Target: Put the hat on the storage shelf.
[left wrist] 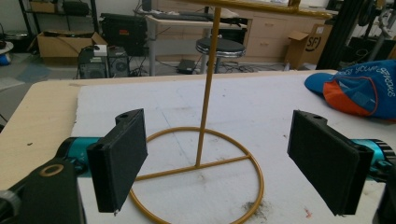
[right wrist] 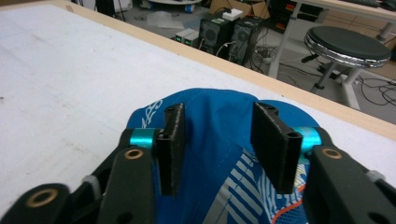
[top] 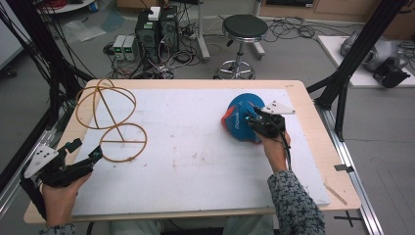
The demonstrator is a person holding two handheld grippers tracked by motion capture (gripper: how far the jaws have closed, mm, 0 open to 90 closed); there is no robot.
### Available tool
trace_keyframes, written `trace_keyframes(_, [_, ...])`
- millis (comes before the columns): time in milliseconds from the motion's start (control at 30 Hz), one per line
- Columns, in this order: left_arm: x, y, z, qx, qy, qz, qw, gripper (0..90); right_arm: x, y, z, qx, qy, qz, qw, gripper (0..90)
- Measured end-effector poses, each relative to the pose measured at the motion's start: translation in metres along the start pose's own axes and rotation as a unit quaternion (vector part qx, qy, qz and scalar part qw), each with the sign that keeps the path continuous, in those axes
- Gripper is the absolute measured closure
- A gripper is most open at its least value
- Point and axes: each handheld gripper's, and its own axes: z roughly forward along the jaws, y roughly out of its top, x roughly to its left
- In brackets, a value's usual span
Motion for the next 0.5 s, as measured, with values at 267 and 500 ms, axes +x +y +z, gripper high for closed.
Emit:
trace_keyframes(267, [0.0015,0.0005,-0.0015,-0.002,0.001,-0.002,1.0,20.0,0.002,0.005,0.0031,0.015,-0.001,-0.016,0.9998,75.9])
trace_keyframes(500, [0.0032,0.0009,-0.003,-0.004,0.003,-0.003,1.0,20.0,0.002,0.0095,0.0068,0.029,-0.001,-0.021,0.9994,88.9])
